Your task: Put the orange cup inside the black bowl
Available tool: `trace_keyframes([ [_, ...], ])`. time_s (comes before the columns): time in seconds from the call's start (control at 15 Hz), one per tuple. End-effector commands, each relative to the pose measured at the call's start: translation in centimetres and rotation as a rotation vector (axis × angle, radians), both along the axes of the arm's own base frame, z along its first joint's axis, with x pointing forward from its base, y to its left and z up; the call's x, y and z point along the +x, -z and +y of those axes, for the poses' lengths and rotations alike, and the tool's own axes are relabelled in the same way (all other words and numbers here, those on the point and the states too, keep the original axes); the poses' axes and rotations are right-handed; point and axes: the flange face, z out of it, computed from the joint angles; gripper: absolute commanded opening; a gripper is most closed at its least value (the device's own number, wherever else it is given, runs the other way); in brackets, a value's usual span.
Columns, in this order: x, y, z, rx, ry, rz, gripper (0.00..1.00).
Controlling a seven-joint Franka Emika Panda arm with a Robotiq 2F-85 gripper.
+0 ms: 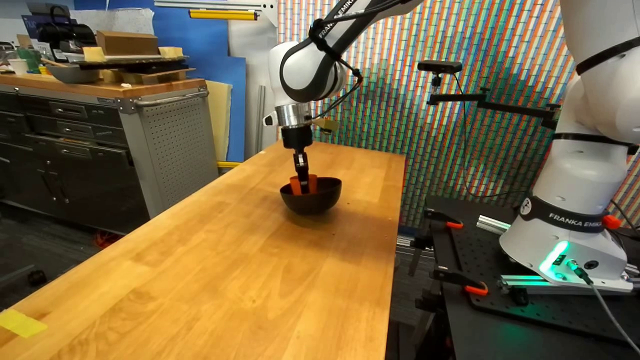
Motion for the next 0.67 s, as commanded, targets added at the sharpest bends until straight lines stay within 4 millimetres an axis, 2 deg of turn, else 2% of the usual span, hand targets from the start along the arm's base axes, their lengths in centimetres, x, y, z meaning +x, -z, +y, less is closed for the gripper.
trace_keyframes([
  [0.0, -0.6, 1.9, 0.1, 0.046, -0.021, -0.025, 0.01],
  [0.27, -2.1, 2.5, 0.5, 0.03, -0.022, -0.025, 0.02],
  [0.33, -2.6, 2.4, 0.6, 0.025, -0.019, -0.034, 0.1],
  [0.4, -3.0, 2.3, 0.7, 0.02, -0.019, -0.041, 0.31],
  [0.6, -5.4, 4.0, 1.5, 0.009, -0.03, -0.032, 0.52],
])
